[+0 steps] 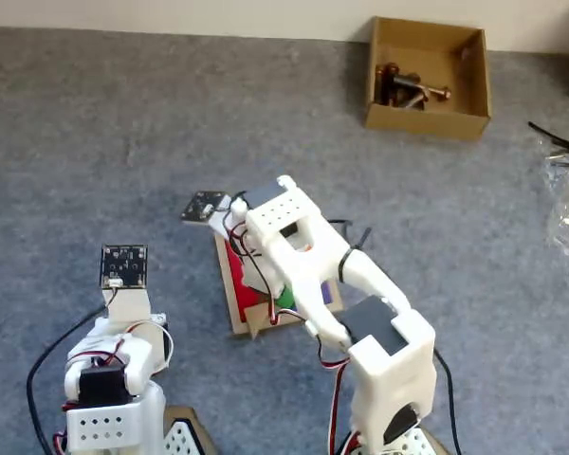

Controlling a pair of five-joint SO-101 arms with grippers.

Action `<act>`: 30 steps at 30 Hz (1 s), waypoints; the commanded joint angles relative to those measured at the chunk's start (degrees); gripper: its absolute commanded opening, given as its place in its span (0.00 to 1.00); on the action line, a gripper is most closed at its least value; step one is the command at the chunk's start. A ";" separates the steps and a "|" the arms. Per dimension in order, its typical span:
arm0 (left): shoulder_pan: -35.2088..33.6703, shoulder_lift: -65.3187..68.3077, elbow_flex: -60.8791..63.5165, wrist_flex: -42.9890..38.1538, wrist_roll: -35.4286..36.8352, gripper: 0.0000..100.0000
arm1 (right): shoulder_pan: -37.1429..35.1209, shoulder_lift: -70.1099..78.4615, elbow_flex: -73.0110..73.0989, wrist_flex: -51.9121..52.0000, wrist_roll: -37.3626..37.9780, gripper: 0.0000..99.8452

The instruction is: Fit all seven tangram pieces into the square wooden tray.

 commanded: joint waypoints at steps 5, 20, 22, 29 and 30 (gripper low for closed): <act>-0.48 0.40 1.19 0.44 0.09 0.00 | -0.40 -0.92 -0.31 1.98 0.35 0.01; -0.48 0.40 1.19 0.44 0.09 0.00 | -0.40 -1.01 -5.49 6.20 0.26 0.01; -0.48 0.40 1.19 0.44 0.09 0.00 | -0.40 -1.19 -6.29 6.29 0.26 0.01; -0.48 0.40 1.19 0.44 0.09 0.00 | -3.21 -8.13 -5.93 6.20 0.26 0.01; -0.48 0.40 1.19 0.44 0.09 0.00 | -4.09 -8.57 -4.26 5.85 0.26 0.01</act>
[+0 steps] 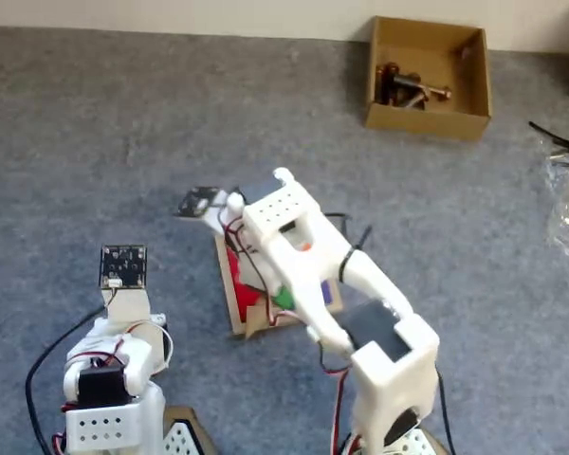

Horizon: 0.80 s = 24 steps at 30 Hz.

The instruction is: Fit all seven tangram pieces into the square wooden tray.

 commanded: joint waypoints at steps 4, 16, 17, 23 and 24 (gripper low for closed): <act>-0.48 0.40 1.19 0.44 0.09 0.00 | -5.58 -5.85 4.44 -0.22 0.53 0.01; -0.48 0.40 1.19 0.44 0.09 0.00 | -9.80 -5.85 4.88 -1.98 0.35 0.01; -0.48 0.40 1.19 0.44 0.09 0.00 | -10.33 -5.85 4.88 -1.98 0.35 0.01; -0.48 0.40 1.19 0.44 0.09 0.00 | -12.62 -5.67 5.14 -2.77 0.35 0.01; -0.48 0.40 1.19 0.44 0.09 0.00 | -12.79 -5.76 5.32 -3.65 0.35 0.01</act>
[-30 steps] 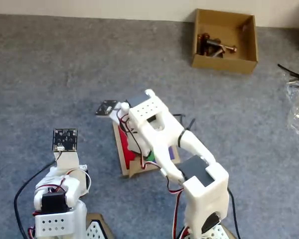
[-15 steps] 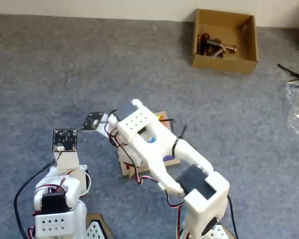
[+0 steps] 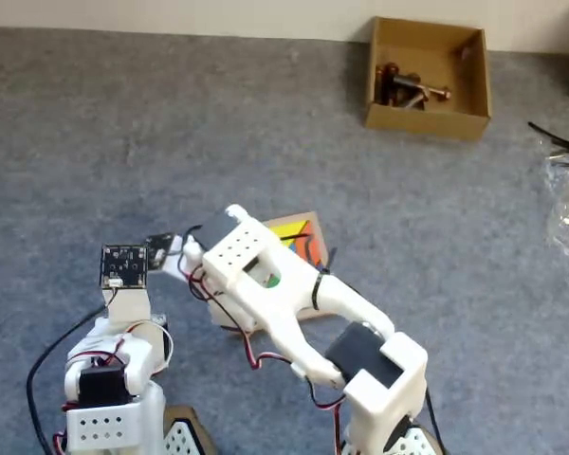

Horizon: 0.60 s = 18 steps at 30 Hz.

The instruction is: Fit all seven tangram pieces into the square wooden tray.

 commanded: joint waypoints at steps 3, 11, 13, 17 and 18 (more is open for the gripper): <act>-0.48 0.40 1.19 0.44 0.09 0.00 | -0.92 -3.56 -0.22 -2.77 0.35 0.01; -0.48 0.40 1.19 0.44 0.09 0.00 | -1.10 -3.47 -0.22 -2.95 0.35 0.01; -0.48 0.40 1.19 0.44 0.09 0.00 | -1.10 -3.38 -0.22 -2.95 0.35 0.01; -0.48 0.40 1.19 0.44 0.09 0.00 | -1.10 -3.38 -0.13 -2.95 0.35 0.01; -0.48 0.40 1.19 0.44 0.09 0.00 | -1.10 -3.38 -0.13 -2.95 0.35 0.01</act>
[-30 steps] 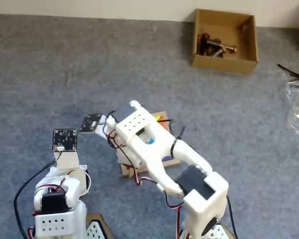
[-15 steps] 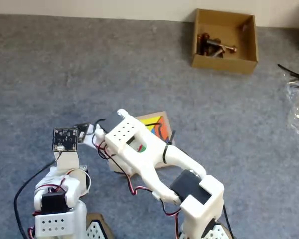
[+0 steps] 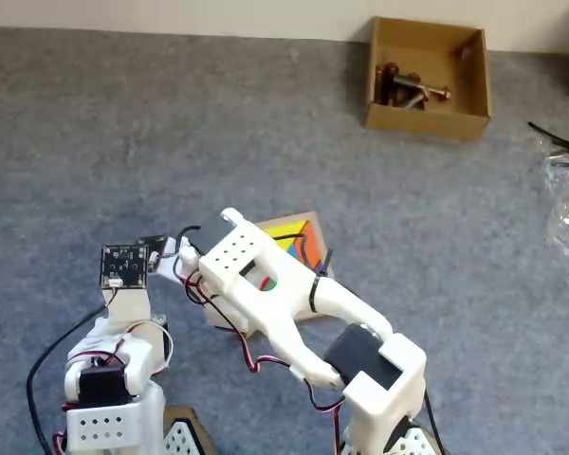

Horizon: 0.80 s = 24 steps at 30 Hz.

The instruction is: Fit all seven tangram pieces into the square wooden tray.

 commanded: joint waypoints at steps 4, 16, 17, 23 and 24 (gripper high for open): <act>-0.48 0.40 1.19 0.44 0.09 0.00 | -0.40 -3.38 1.63 -3.56 0.35 0.01; -0.48 0.40 1.19 0.44 0.09 0.00 | 0.04 -3.47 5.85 -8.92 0.44 0.01; -0.48 0.40 1.19 0.44 0.09 0.00 | 0.31 -3.47 5.85 -9.01 0.53 0.01; -0.48 0.40 1.19 0.44 0.09 0.00 | 2.07 -3.47 5.85 -9.01 0.53 0.01; -0.48 0.40 1.19 0.44 0.09 0.00 | 2.51 -3.47 5.85 -9.01 0.62 0.01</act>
